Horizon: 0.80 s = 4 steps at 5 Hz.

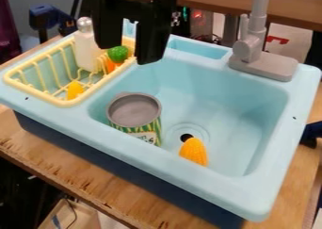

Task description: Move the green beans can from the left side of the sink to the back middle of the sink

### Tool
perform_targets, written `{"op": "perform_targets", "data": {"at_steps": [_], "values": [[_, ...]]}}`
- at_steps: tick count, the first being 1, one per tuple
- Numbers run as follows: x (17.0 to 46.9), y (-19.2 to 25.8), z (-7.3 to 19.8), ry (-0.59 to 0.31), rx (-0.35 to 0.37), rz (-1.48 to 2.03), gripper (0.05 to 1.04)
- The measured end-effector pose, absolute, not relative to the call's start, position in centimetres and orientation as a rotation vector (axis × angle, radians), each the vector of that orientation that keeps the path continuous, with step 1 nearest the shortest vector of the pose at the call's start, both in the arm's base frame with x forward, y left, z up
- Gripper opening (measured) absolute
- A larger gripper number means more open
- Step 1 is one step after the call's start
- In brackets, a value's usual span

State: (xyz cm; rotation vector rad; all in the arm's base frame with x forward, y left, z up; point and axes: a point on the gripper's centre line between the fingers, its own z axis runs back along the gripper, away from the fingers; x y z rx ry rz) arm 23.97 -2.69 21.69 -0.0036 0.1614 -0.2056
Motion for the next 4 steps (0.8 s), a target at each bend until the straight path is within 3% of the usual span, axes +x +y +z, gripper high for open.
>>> {"op": "perform_targets", "data": {"at_steps": [4], "values": [[21.4, -0.4, 18.3, 0.289, -0.005, -0.193, 0.999]]}}
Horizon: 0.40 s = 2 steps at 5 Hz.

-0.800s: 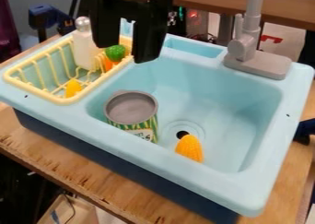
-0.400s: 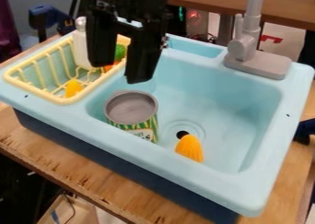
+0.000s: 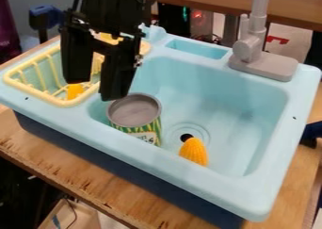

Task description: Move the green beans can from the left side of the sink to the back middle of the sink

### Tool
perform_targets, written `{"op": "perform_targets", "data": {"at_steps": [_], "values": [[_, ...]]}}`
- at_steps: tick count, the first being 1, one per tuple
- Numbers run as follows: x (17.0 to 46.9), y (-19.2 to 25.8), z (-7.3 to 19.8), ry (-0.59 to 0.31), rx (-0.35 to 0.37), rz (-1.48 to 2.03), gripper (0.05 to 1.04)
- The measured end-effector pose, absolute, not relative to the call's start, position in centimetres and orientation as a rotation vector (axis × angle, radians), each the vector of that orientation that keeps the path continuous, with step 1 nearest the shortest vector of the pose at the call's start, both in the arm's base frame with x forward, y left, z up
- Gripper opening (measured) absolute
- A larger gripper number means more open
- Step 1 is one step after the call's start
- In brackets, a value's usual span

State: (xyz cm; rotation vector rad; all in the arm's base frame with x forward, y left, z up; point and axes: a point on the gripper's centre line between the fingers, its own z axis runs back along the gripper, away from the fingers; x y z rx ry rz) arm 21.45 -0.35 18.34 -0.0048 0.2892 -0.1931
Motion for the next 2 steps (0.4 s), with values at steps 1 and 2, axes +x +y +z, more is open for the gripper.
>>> {"op": "perform_targets", "data": {"at_steps": [1, 2], "values": [[22.1, -0.4, 17.5, 0.288, -0.01, -0.229, 0.999], [22.6, -0.4, 16.5, 0.292, -0.015, -0.253, 0.999]]}}
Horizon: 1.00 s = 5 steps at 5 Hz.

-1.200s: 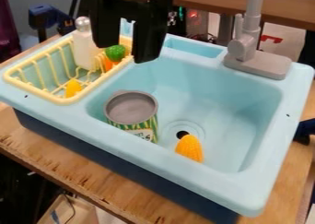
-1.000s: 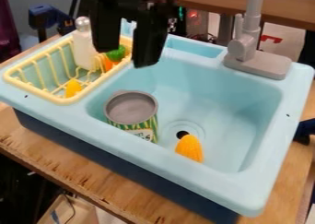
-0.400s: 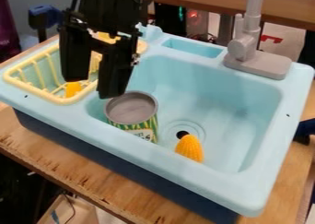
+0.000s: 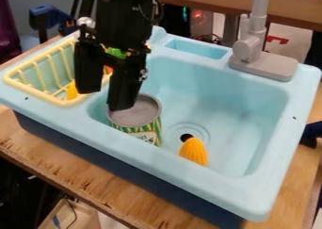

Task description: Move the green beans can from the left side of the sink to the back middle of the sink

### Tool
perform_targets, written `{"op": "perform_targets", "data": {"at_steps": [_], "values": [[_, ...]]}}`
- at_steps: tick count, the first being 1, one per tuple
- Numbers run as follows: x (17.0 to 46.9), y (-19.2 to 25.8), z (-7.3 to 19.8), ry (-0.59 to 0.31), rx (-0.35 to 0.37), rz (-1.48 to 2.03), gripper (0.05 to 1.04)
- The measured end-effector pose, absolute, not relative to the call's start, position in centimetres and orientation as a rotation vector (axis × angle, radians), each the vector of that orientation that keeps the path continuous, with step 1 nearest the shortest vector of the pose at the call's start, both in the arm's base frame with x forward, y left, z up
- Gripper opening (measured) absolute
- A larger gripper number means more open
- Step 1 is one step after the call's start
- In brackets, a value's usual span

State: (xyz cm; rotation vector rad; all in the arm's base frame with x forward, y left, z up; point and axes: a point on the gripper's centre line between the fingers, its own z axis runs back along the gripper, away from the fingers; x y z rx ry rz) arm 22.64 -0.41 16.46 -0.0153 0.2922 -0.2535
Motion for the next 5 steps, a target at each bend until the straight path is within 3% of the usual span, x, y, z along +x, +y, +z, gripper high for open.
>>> {"op": "perform_targets", "data": {"at_steps": [3, 5], "values": [[22.7, -0.2, 14.1, 0.367, -0.008, -0.243, 0.999], [23.3, -0.4, 13.4, 0.358, -0.004, -0.242, 0.999]]}}
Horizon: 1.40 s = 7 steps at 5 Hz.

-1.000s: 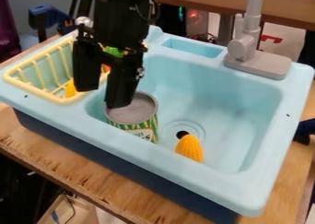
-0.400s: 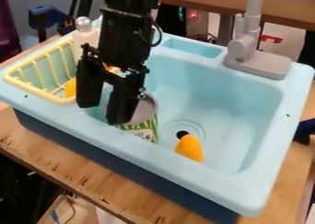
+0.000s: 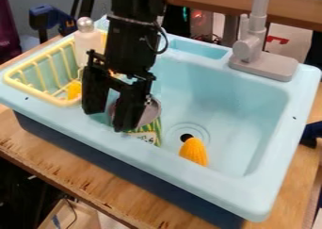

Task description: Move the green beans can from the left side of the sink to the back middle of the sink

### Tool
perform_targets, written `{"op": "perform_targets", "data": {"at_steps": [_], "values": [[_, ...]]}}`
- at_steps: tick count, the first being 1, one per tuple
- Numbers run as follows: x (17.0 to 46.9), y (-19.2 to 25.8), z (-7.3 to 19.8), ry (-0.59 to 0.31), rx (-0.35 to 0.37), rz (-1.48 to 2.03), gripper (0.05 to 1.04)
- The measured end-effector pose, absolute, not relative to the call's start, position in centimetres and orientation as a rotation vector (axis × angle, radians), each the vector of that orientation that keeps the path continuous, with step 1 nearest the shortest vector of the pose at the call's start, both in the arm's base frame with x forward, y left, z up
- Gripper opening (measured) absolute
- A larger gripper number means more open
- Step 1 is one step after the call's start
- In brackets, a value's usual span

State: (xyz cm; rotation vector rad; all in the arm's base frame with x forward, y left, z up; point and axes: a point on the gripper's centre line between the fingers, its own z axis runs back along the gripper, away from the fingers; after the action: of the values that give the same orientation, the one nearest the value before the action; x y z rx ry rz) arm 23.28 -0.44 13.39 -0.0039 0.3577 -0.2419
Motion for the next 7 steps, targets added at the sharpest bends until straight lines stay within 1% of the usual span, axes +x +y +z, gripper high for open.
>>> {"op": "perform_targets", "data": {"at_steps": [1, 3, 4, 5, 6, 7], "values": [[23.6, -0.9, 13.1, 0.345, -0.004, -0.259, 0.999], [24.2, -1.0, 12.4, 0.371, -0.008, -0.246, 0.999], [25.9, -0.9, 12.4, 0.351, 0.009, -0.253, 0.999], [28.8, -1.6, 13.2, 0.234, 0.045, -0.31, 0.999], [31.2, -2.8, 15.1, 0.109, 0.071, -0.341, 0.999], [32.6, -4.0, 16.4, 0.051, 0.085, -0.363, 0.999]]}}
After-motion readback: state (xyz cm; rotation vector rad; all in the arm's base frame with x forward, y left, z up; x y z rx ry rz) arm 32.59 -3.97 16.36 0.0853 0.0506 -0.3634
